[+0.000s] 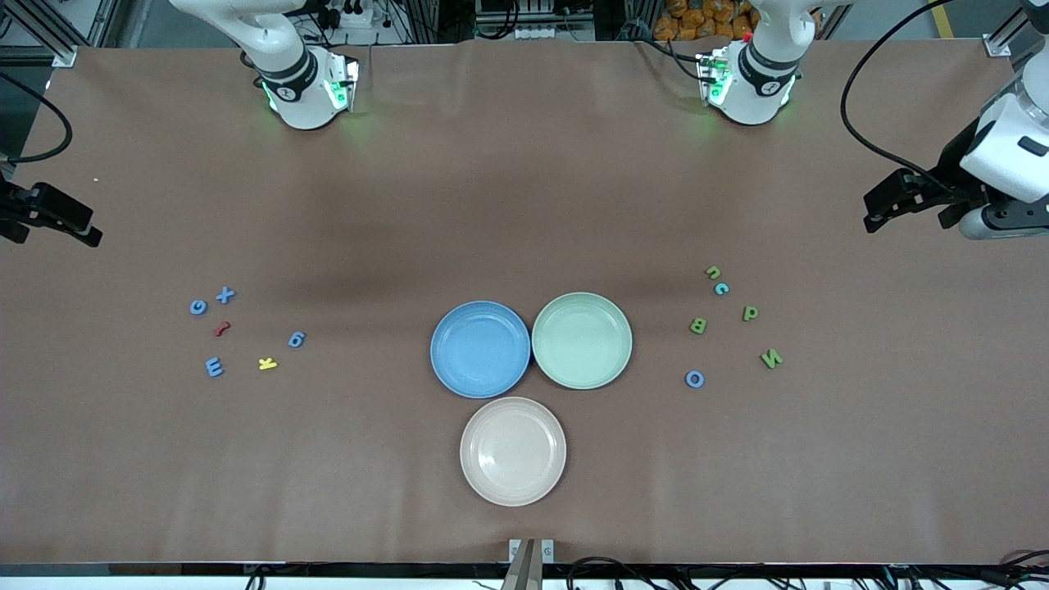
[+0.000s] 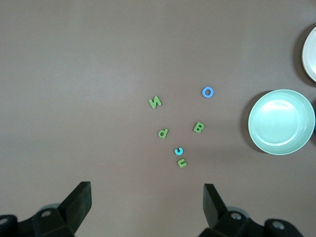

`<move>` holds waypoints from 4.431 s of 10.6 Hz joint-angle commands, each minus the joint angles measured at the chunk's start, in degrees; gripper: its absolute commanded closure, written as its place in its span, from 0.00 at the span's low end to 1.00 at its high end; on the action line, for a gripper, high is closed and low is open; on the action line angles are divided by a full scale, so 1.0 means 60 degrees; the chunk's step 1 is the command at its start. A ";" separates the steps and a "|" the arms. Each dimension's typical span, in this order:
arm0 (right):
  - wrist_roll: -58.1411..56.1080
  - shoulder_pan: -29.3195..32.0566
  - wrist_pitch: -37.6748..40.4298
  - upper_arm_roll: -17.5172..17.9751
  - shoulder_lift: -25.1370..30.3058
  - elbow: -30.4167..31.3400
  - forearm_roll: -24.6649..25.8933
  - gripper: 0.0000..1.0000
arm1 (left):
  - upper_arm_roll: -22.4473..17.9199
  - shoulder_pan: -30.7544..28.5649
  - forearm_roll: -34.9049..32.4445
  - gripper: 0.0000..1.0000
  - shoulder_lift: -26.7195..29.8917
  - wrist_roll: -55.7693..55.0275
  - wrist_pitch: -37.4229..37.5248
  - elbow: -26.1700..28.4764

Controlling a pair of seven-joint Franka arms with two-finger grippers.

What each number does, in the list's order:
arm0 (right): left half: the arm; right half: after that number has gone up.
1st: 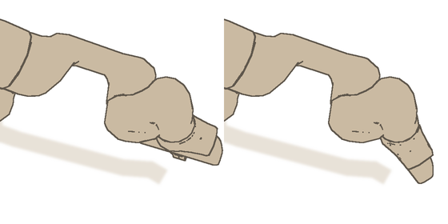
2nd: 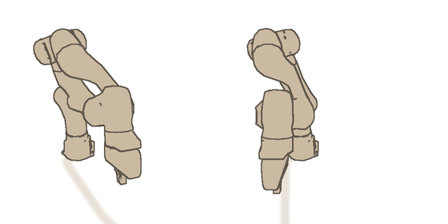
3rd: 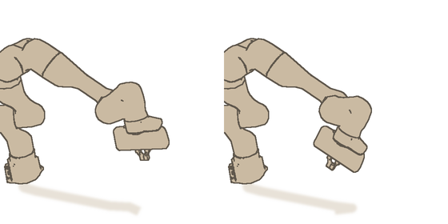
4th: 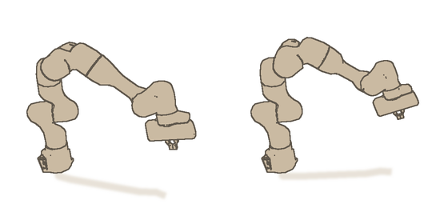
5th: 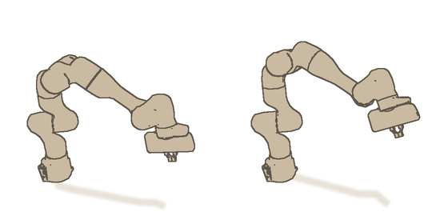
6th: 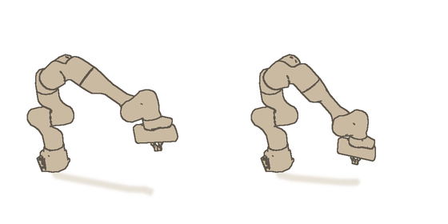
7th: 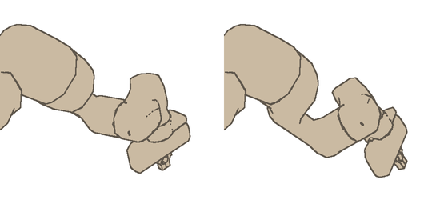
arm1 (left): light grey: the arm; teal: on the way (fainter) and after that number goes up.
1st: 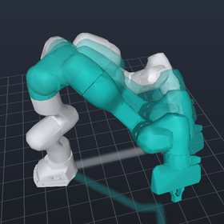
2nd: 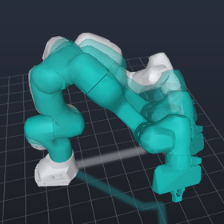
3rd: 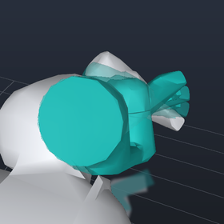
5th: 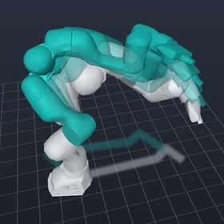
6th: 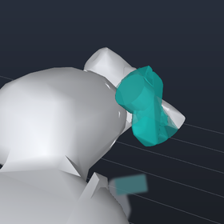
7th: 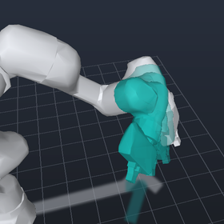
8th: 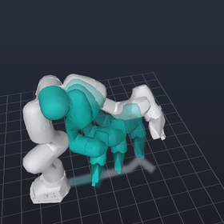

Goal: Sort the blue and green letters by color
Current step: 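Move the right gripper toward the blue letters while the left gripper approaches green letters, then lower the right gripper over blue g while the left gripper lowers over green N, then grasp the blue g with the right gripper while the left gripper grasps green N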

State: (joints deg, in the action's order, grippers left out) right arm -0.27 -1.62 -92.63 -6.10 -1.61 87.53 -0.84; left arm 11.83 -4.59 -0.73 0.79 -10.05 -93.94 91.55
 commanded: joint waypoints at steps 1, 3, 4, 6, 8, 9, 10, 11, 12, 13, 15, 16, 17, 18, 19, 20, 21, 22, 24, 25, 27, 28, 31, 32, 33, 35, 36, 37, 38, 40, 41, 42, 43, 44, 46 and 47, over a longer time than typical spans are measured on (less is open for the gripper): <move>0.0059 0.0021 0.0013 0.0021 -0.0010 -0.0057 0.0052 0.00 | 0.0137 -0.0055 -0.0113 0.00 0.0117 0.0224 0.0187 -0.0068; 0.0059 -0.0008 0.0013 0.0021 -0.0010 -0.0072 0.0066 0.00 | 0.0152 -0.0055 -0.0040 0.00 0.0147 0.0181 0.0187 -0.0068; 0.0073 -0.0095 0.0028 0.0021 -0.0025 -0.0057 0.0110 0.00 | 0.0152 -0.0055 -0.0040 0.00 0.0132 0.0122 0.0187 -0.0053; 0.0088 -0.0067 -0.0045 0.0006 -0.0054 -0.0057 -0.0035 0.00 | 0.0210 -0.0040 -0.0040 0.00 0.0045 0.0092 0.0129 0.0034; 0.0611 -0.0052 -0.0278 0.0006 -0.0200 -0.0057 -0.0065 0.00 | 0.0211 -0.0026 -0.0099 0.00 -0.0392 0.0092 -0.0148 0.0093; 0.1138 -0.0110 -0.0439 0.0021 -0.0317 0.0001 -0.0051 0.00 | 0.0211 -0.0011 -0.0099 0.00 -0.0511 0.0092 -0.0498 0.0340; 0.1737 -0.0227 -0.0441 0.0021 -0.0492 0.0001 -0.0051 0.00 | 0.0211 -0.0025 -0.0113 0.00 -0.0599 0.0107 -0.1096 0.0763; 0.2556 -0.0358 -0.0455 0.0050 -0.0725 0.0001 -0.0036 0.00 | 0.0196 -0.0055 -0.0128 0.00 -0.0760 0.0121 -0.1638 0.1115; 0.3535 -0.0418 -0.0557 0.0180 -0.0974 0.0016 -0.0036 0.00 | 0.0196 -0.0055 -0.0592 0.00 -0.1081 0.0107 -0.1992 0.1278; 0.4531 -0.0288 -0.0804 0.0573 -0.1107 0.0205 -0.0036 0.00 | 0.0210 -0.0055 -0.1104 0.00 -0.1475 0.0063 -0.2300 0.1309; 0.5766 -0.0272 -0.1507 0.0810 -0.1328 0.0876 -0.0051 0.00 | 0.0152 -0.0244 -0.1183 0.00 -0.2164 -0.0489 -0.2901 0.1309; 0.6221 -0.0257 -0.1902 0.0870 -0.1444 0.1257 -0.0065 0.00 | 0.0167 -0.0332 -0.1183 0.00 -0.2501 -0.1146 -0.3194 0.1309; 0.6762 0.0047 -0.2297 0.1218 -0.1634 0.1580 -0.0167 0.00 | 0.0167 -0.0319 -0.1183 0.00 -0.2780 -0.1805 -0.3458 0.1309; 0.7449 0.0761 -0.2707 0.1947 -0.1955 0.1714 -0.0545 0.00 | 0.0167 -0.0261 -0.1183 0.00 -0.3029 -0.2421 -0.3663 0.1309; 0.8210 0.0870 -0.3132 0.2143 -0.2321 0.1860 -0.0621 0.00 | 0.0152 -0.0245 -0.1197 0.00 -0.3351 -0.2761 -0.3970 0.1324; 0.8494 0.0798 -0.3469 0.2145 -0.2528 0.2123 -0.0607 0.00 | 0.0152 -0.0274 -0.1197 0.00 -0.3673 -0.2851 -0.4249 0.1338; 0.8409 0.0681 -0.3777 0.2174 -0.2559 0.2517 -0.0491 0.00 | 0.0152 -0.0318 -0.1197 0.00 -0.3996 -0.2852 -0.4527 0.1339; 0.8162 0.0521 -0.4085 0.2188 -0.2588 0.2869 -0.0186 0.00 | 0.0138 -0.0319 -0.1197 0.00 -0.4318 -0.2852 -0.4820 0.1339; 0.7883 0.0417 -0.4933 0.2348 -0.2720 0.3659 0.0240 0.00 | 0.0108 -0.0333 -0.1197 0.05 -0.4962 -0.2867 -0.5609 0.1339; 0.7664 0.0431 -0.5576 0.2437 -0.2720 0.4186 0.0576 0.00 | 0.0094 -0.0377 -0.1197 0.06 -0.5357 -0.2910 -0.6150 0.1339; 0.7647 0.0446 -0.6369 0.2452 -0.2720 0.4847 0.0784 0.00 | 0.0079 -0.0377 -0.1270 0.06 -0.5901 -0.2998 -0.6886 0.1339; 0.7647 0.0460 -0.6939 0.2452 -0.2735 0.5242 0.0799 0.00 | 0.0079 -0.0363 -0.1488 0.08 -0.5961 -0.3100 -0.6888 0.1339; 0.7632 0.0606 -0.8332 0.2452 -0.3172 0.5831 0.0930 0.00 | 0.0079 -0.0377 -0.1754 0.13 -0.6020 -0.3262 -0.6888 0.1674; 0.7632 0.0694 -0.8568 0.2452 -0.3493 0.5831 0.1163 0.00 | 0.0079 -0.0377 -0.1754 0.13 -0.6064 -0.3320 -0.6888 0.1777; 0.7632 0.0811 -0.8919 0.2438 -0.3786 0.5831 0.1557 0.00 | 0.0079 -0.0377 -0.1768 0.14 -0.6079 -0.3466 -0.6888 0.1851; 0.7632 0.0973 -0.9025 0.2438 -0.3994 0.5846 0.1838 0.00 | 0.0079 -0.0363 -0.2060 0.17 -0.6225 -0.3671 -0.6888 0.1895; 0.7632 0.1017 -0.9068 0.2438 -0.4096 0.5817 0.1853 0.00 | 0.0079 -0.0377 -0.2323 0.19 -0.6312 -0.3846 -0.6888 0.1881; 0.7632 0.1032 -0.9286 0.2423 -0.4256 0.5802 0.1868 0.00 | 0.0079 -0.0392 -0.2398 0.21 -0.6328 -0.3950 -0.6888 0.1895; 0.7632 0.1046 -0.9593 0.2423 -0.4389 0.5802 0.1868 0.00 | 0.0079 -0.0421 -0.2398 0.21 -0.6342 -0.3951 -0.6888 0.1881; 0.7676 0.1032 -0.9654 0.2423 -0.4448 0.5729 0.1854 0.00 | 0.0093 -0.0479 -0.2398 0.25 -0.6430 -0.3951 -0.6917 0.1851; 0.7662 0.1046 -0.9655 0.2423 -0.4463 0.5714 0.1854 0.02 | 0.0093 -0.0494 -0.2398 0.32 -0.6517 -0.3965 -0.6932 0.1793; 0.7676 0.1032 -0.9669 0.2409 -0.4521 0.5700 0.1868 0.06 | 0.0093 -0.0494 -0.2384 0.32 -0.6562 -0.3980 -0.7004 0.1764; 0.7676 0.1032 -0.9713 0.2408 -0.4565 0.5642 0.1854 0.12 | 0.0093 -0.0480 -0.2398 0.33 -0.6620 -0.3980 -0.7107 0.1763; 0.7676 0.1032 -0.9786 0.2394 -0.4638 0.5583 0.1854 0.13 | 0.0093 -0.0465 -0.2384 0.34 -0.6679 -0.3980 -0.7166 0.1749; 0.7676 0.1032 -1.0006 0.2365 -0.4771 0.5568 0.1854 0.13 | 0.0093 -0.0465 -0.2384 0.45 -0.6738 -0.3995 -0.7254 0.1749; 0.7705 0.1017 -1.0035 0.2364 -0.4843 0.5553 0.1854 0.14 | 0.0093 -0.0451 -0.2384 0.51 -0.6753 -0.3995 -0.7283 0.1749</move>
State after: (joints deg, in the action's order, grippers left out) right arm 45.63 3.64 -151.92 7.62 -28.98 122.01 9.11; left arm 12.13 -7.17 -13.24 -38.50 -31.85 -136.55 102.65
